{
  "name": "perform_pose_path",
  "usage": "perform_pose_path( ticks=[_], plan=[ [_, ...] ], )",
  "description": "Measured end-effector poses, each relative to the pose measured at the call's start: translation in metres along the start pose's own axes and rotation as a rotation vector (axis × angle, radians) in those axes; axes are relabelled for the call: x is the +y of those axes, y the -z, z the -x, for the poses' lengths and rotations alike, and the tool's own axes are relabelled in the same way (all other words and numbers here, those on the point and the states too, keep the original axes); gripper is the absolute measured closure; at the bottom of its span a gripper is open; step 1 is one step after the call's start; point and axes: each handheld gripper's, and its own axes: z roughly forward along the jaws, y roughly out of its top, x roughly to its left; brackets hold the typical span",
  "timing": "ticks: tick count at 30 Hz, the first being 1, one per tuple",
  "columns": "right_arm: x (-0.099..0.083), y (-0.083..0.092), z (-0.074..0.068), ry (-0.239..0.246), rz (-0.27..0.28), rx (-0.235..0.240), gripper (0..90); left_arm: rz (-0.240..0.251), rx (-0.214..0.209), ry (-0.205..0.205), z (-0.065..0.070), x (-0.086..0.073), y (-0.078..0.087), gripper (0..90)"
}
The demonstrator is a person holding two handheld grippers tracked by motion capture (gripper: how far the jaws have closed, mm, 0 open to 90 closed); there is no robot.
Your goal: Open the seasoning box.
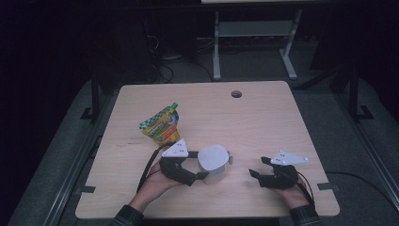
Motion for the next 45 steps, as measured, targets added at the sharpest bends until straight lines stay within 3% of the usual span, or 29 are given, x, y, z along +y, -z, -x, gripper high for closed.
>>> perform_pose_path(
  ticks=[7,10,23,45],
  plan=[
    [0.0,0.0,0.0,-0.002,0.002,-0.002,29.3,-0.007,0.007,-0.01,0.001,0.001,0.001,20.7],
    [0.0,0.0,0.0,-0.001,0.001,-0.003,29.4,0.017,0.002,0.005,0.0,0.002,0.003,21.3],
    [0.0,0.0,0.001,0.001,-0.003,-0.003,29.5,0.041,-0.005,0.017,0.0,0.003,0.008,24.8],
    [0.0,0.0,0.001,-0.005,-0.006,-0.002,29.6,0.082,-0.01,0.004,0.003,0.016,0.017,34.5]
  ],
)
